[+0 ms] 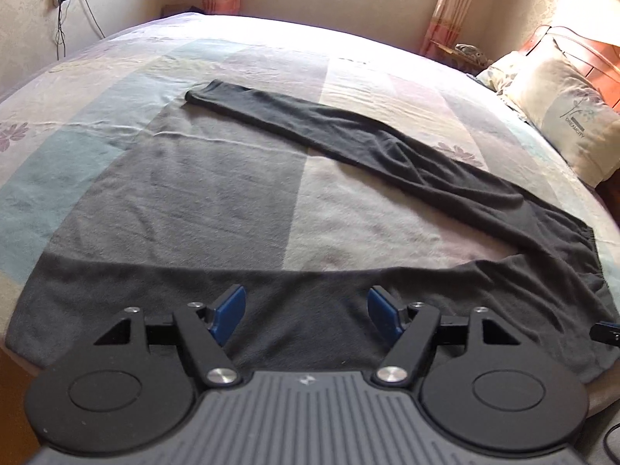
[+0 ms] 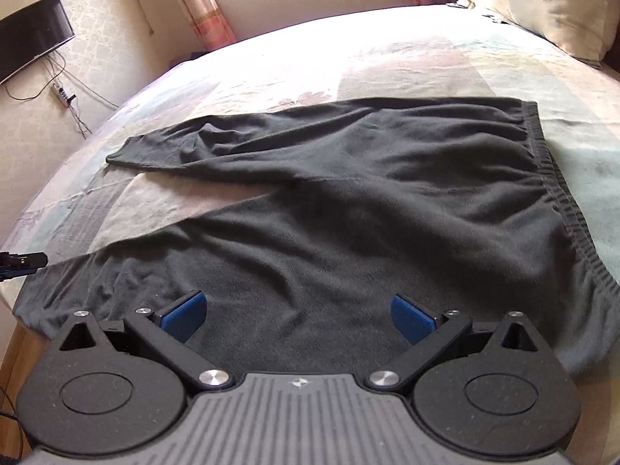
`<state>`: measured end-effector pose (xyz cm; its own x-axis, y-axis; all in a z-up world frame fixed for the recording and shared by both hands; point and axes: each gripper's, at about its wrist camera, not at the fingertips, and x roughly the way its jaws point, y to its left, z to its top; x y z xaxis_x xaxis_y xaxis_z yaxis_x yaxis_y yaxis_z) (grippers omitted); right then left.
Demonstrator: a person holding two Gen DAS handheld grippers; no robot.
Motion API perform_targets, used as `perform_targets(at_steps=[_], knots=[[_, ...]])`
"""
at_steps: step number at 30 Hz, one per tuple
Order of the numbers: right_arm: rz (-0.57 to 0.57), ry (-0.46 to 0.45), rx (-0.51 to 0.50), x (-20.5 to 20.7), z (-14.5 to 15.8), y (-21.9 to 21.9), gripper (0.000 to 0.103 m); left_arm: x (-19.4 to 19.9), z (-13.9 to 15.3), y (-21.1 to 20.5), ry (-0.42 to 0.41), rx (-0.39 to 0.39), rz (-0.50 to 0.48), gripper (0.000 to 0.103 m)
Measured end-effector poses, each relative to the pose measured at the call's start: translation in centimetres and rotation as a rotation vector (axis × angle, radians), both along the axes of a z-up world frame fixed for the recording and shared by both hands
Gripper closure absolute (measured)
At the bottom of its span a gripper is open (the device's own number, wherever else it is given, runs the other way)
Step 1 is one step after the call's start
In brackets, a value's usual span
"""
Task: Fold clothes
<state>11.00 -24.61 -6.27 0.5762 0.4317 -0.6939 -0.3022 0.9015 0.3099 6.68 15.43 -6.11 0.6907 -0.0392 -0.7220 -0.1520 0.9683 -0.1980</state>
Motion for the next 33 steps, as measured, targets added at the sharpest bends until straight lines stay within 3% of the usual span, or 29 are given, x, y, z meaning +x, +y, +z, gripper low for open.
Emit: perform_targets(at_steps=[5,9,14,18,21,26,29,30,31,33], knots=[[0.107,-0.042,0.028,4.1,2.5,2.1,0.000,2.4,0.3,-1.5,-0.007,0.003,-0.031,0.032],[0.244,-0.083,0.040,7.8,3.5,6.6,0.000,4.4,0.0,-1.4,0.006,-0.032,-0.021,0.031],[0.395,-0.111,-0.002,11.8,1.4,13.2,0.000,6.3,-0.2,-0.7,0.015,-0.021,0.008,0.031],[0.442,-0.078,-0.022,14.3,-1.3,15.8,0.001,7.3,-0.5,-0.2,0.013,-0.010,0.019,0.031],[0.444,-0.081,-0.083,15.7,-3.2,16.4,0.002,8.1,-0.9,-0.1,0.012,0.003,0.029,0.031],[0.502,-0.103,-0.076,16.8,-3.7,16.1,0.002,9.4,-2.0,-0.5,0.025,-0.013,0.012,0.031],[0.532,-0.136,-0.171,16.1,-3.2,16.2,0.021,9.9,-2.6,-1.0,0.030,-0.019,0.000,0.031],[0.544,-0.151,-0.215,15.9,-3.1,16.2,0.035,10.0,-2.7,-1.1,0.032,-0.018,-0.002,0.030],[0.552,-0.158,-0.247,15.7,-2.9,16.1,0.042,10.0,-2.8,-1.2,0.034,-0.016,-0.004,0.030],[0.565,-0.154,-0.279,15.5,-2.6,15.3,0.044,10.0,-2.9,-1.4,0.037,-0.013,-0.011,0.030]])
